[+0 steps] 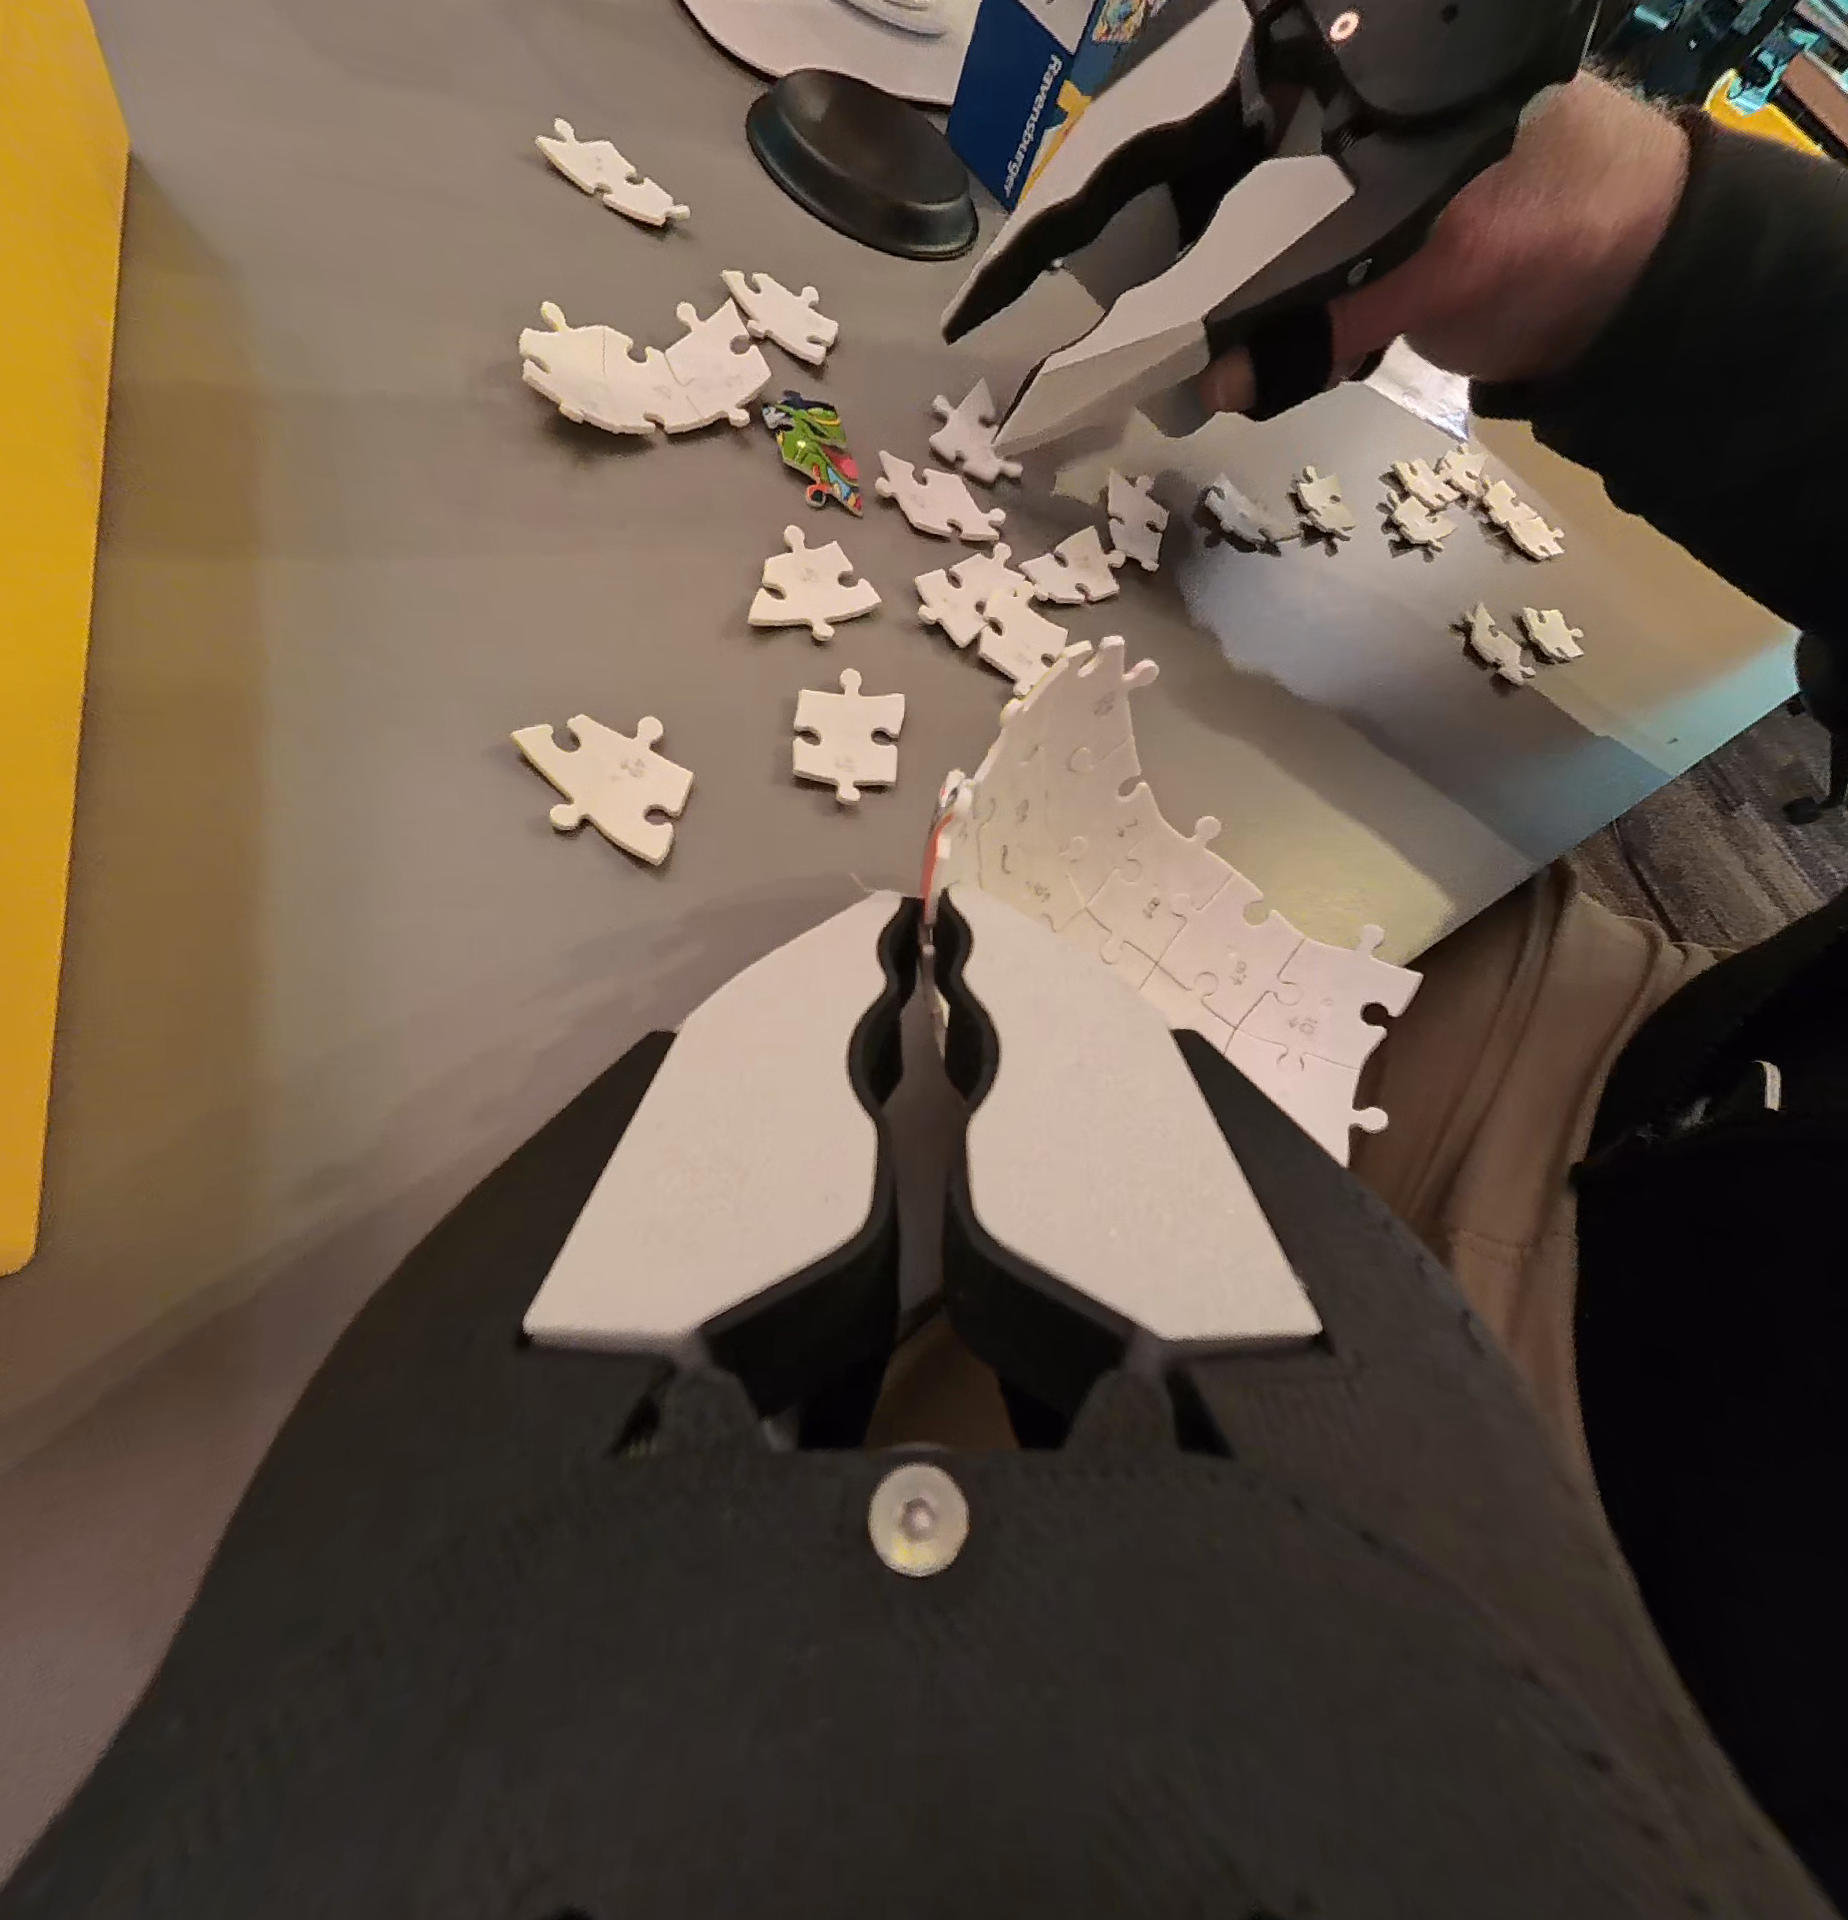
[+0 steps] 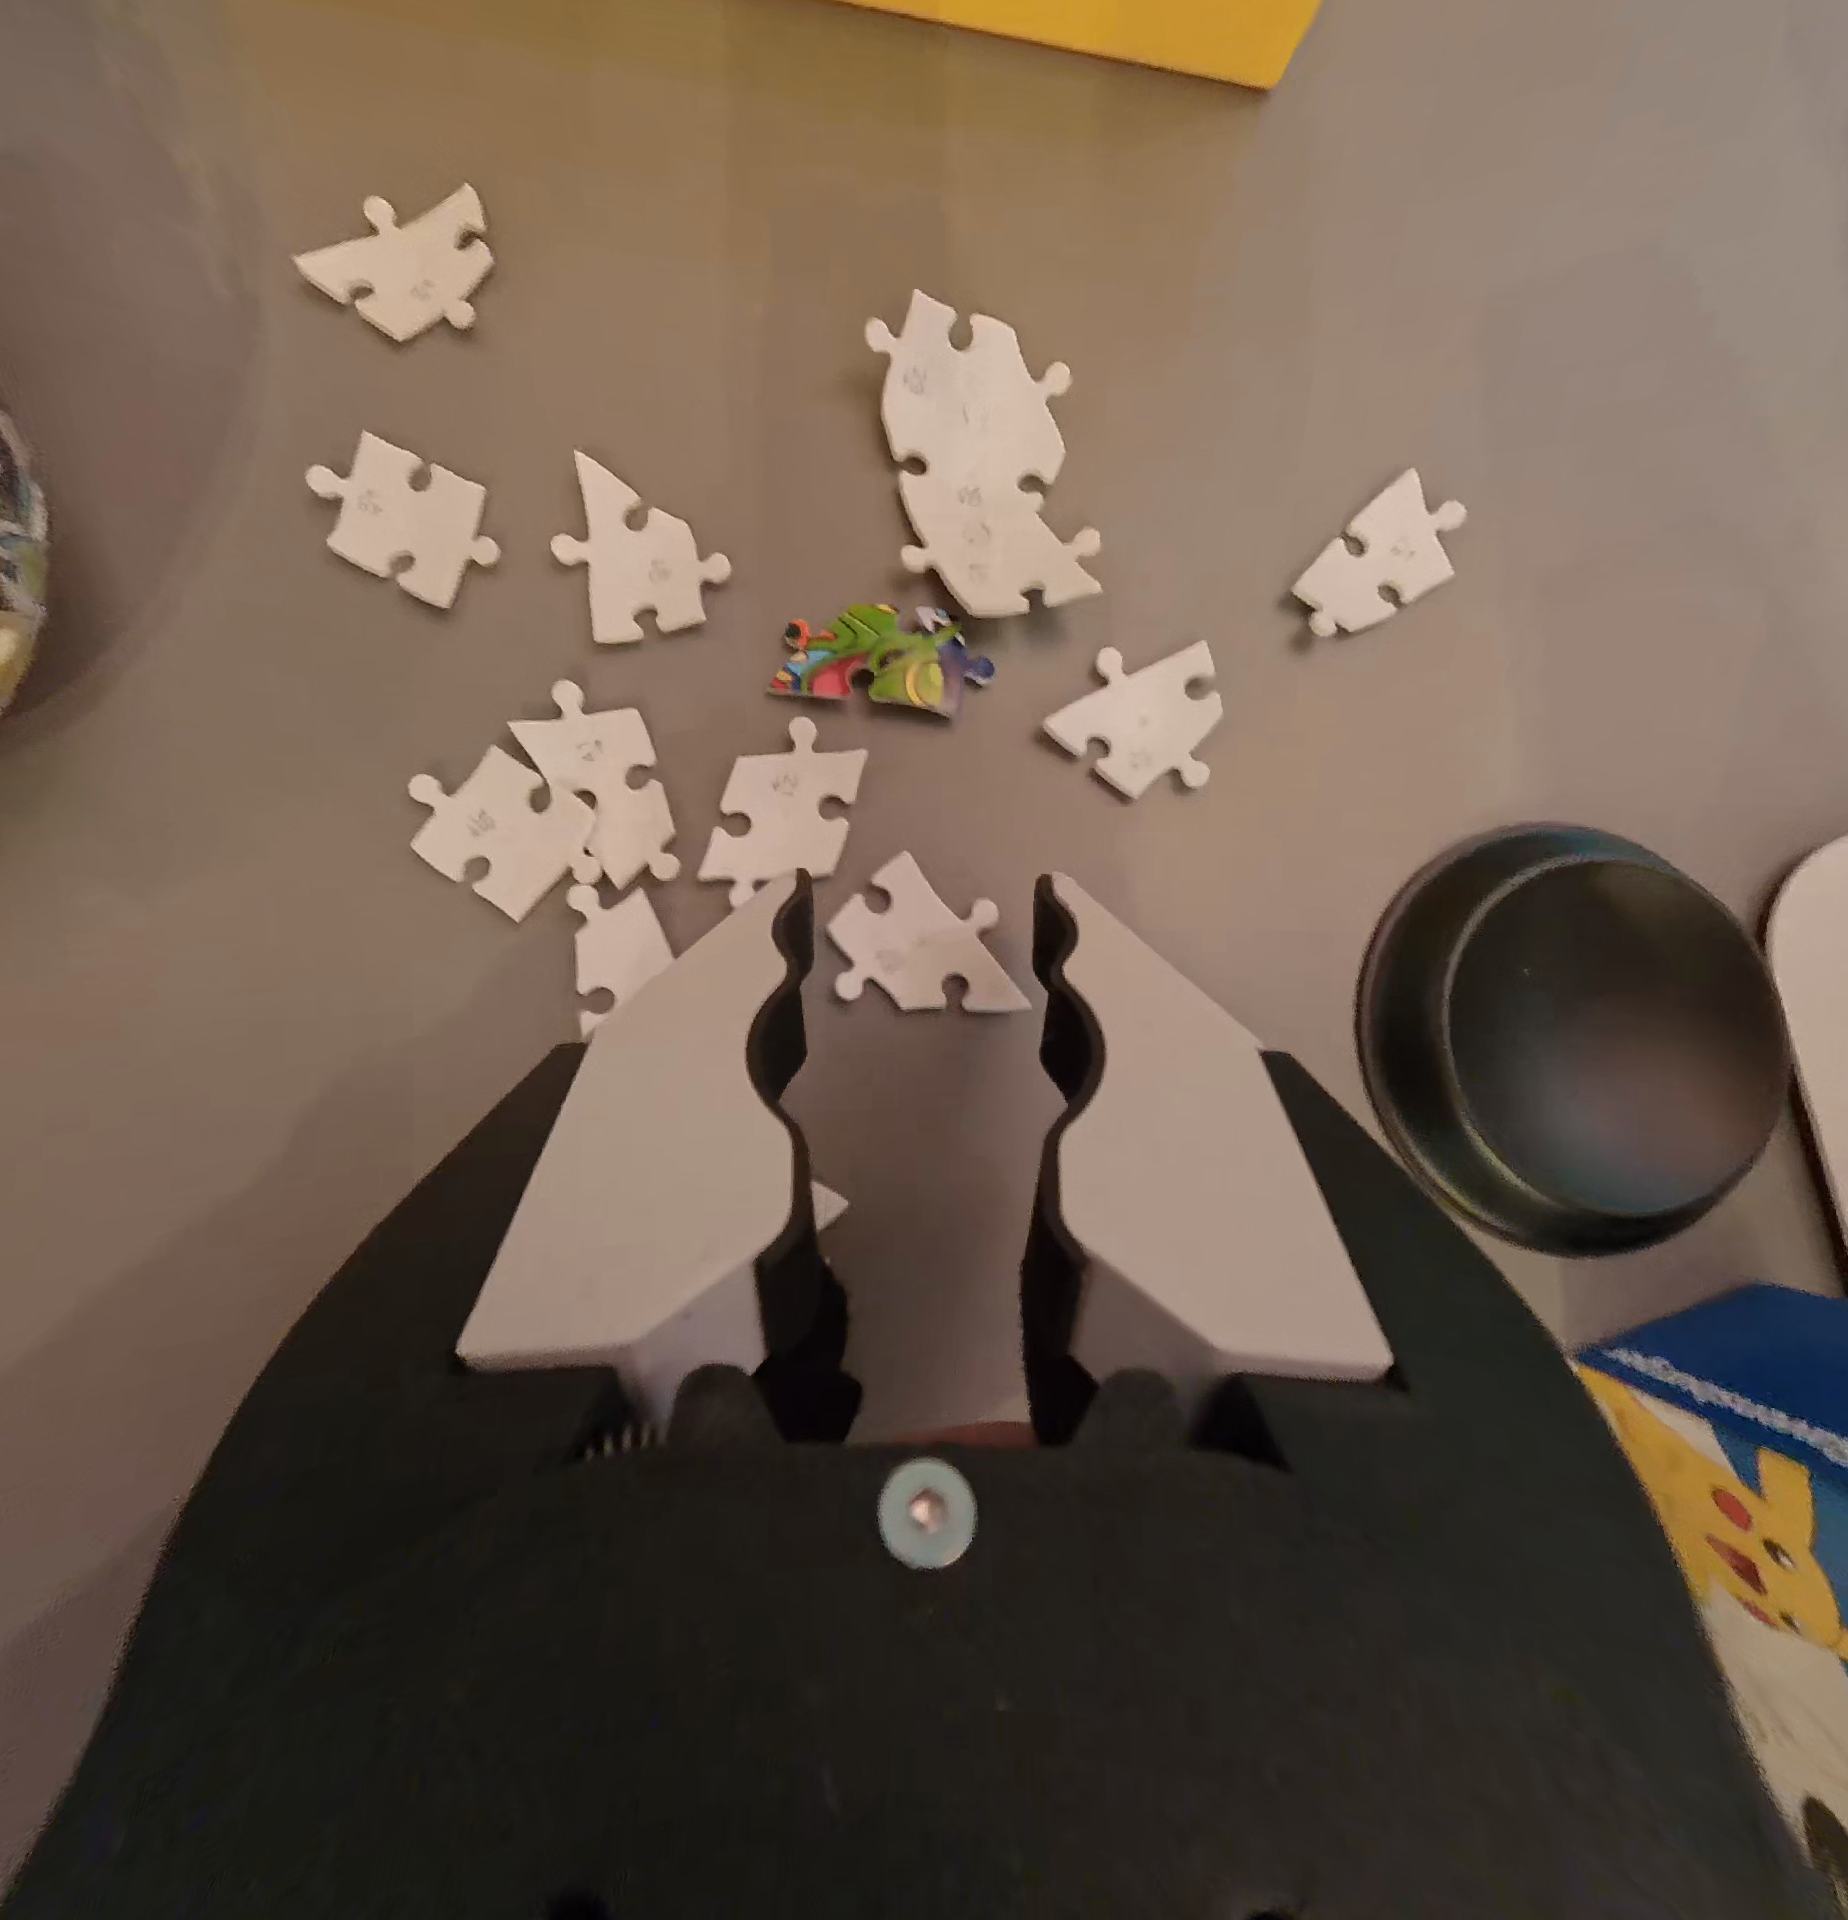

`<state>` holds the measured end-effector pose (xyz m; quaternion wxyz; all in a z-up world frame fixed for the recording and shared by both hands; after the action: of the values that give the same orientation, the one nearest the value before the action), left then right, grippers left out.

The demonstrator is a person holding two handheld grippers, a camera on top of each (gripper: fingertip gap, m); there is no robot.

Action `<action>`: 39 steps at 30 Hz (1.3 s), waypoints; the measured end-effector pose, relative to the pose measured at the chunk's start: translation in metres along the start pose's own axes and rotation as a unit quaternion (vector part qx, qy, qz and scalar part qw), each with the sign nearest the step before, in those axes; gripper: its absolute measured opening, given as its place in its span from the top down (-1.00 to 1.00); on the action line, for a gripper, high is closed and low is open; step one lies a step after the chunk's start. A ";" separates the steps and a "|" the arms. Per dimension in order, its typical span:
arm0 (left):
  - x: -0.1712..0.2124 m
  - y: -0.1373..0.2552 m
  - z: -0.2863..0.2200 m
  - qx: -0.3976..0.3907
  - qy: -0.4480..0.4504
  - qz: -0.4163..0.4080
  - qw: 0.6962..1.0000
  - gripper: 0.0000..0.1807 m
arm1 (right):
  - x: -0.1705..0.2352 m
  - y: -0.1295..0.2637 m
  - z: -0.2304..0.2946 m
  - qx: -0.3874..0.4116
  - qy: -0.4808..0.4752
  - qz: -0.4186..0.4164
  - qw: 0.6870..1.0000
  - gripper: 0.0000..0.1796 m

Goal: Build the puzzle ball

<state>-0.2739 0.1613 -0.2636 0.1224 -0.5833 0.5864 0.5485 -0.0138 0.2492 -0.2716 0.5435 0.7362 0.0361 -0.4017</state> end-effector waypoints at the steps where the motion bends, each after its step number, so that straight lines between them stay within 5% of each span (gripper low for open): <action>1: 0.000 0.000 0.000 0.001 0.000 -0.001 1.000 0.97 | -0.002 -0.001 0.002 -0.007 0.001 -0.002 1.000 0.54; 31: 0.000 -0.004 0.000 0.003 -0.001 0.002 1.000 0.97 | -0.025 -0.034 0.006 -0.024 0.017 0.004 1.000 0.52; 39: 0.000 -0.003 0.001 0.003 -0.001 0.001 1.000 0.97 | -0.029 -0.042 0.010 -0.033 0.014 0.004 0.999 0.89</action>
<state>-0.2716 0.1627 -0.2651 0.1243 -0.5823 0.5886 0.5469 -0.0588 0.2689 -0.2864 0.5683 0.7238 0.0545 -0.3876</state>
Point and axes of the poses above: each gripper's, where its closed fingertips meet, y back along the fingers, x out of its underside, z = x × y across the jaws, the point moved 7 cm from there along y, back along the fingers, and after that the axes turned 2 degrees about x, right-handed, at the moved point
